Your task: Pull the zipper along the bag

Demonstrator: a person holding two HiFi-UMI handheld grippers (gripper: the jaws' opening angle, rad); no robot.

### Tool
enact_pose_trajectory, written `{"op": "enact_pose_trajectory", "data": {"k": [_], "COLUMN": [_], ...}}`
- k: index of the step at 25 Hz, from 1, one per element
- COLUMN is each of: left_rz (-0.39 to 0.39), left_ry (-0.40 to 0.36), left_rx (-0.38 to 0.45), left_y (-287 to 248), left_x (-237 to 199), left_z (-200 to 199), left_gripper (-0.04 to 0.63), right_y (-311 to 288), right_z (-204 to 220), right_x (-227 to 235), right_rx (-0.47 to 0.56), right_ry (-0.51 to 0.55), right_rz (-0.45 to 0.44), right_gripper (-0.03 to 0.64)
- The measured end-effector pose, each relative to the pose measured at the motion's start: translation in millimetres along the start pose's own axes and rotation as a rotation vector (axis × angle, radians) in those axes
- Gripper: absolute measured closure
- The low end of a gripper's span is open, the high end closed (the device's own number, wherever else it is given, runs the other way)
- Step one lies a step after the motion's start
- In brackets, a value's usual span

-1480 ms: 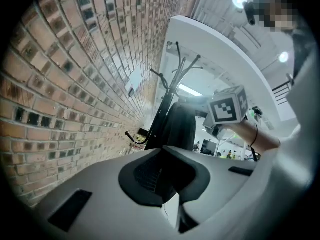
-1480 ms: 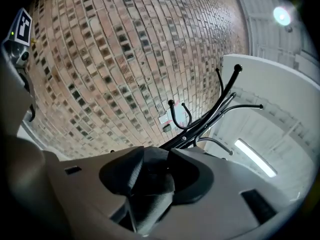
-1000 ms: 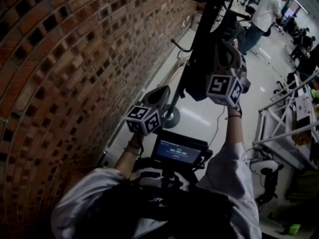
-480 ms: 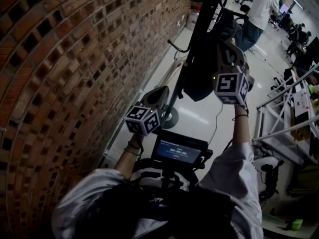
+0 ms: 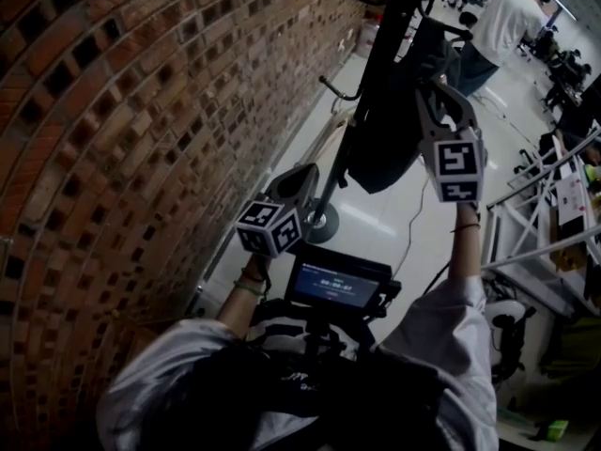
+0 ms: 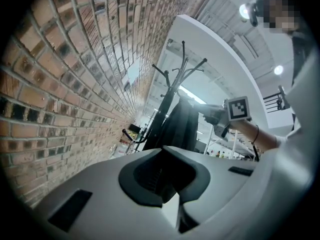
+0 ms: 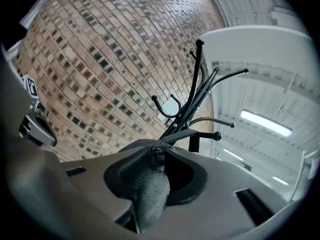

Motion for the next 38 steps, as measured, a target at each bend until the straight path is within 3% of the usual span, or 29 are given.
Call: {"op": "enact_pose_trajectory", "data": {"k": [3, 8, 15, 20, 33, 38], "left_rz": [0.002, 0.004, -0.005, -0.012, 0.018, 0.024], "left_ry": [0.002, 0.000, 0.006, 0.010, 0.012, 0.004], "left_rx": [-0.001, -0.005, 0.001, 0.000, -0.012, -0.017], "left_y": [-1, -4, -4, -5, -15, -18], "left_x": [2, 6, 3, 0, 6, 8], "left_z": [1, 2, 3, 5, 7, 9], "left_gripper": [0.589, 0.588, 0.588, 0.588, 0.588, 0.588], "right_y": [-1, -3, 3, 1, 6, 7], "right_z": [-4, -5, -11, -12, -27, -32], "right_x": [1, 4, 7, 13, -7, -17], "right_rx": [-0.011, -0.053, -0.057, -0.069, -0.203, -0.207], "right_ry": [-0.052, 0.076, 0.067, 0.045, 0.239, 0.324], "right_rz": [-0.035, -0.041, -0.049, -0.140, -0.162, -0.168], "right_gripper": [0.529, 0.573, 0.611, 0.611, 0.611, 0.607]}}
Point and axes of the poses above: the fingertips, and each gripper's own axes: y backward along the fingers, x to its right, z out of its underside, the point moved 9 cm from there along y, backward along the fingers, and after that the axes turned 5 degrees about -x, right-handed, at the moved point
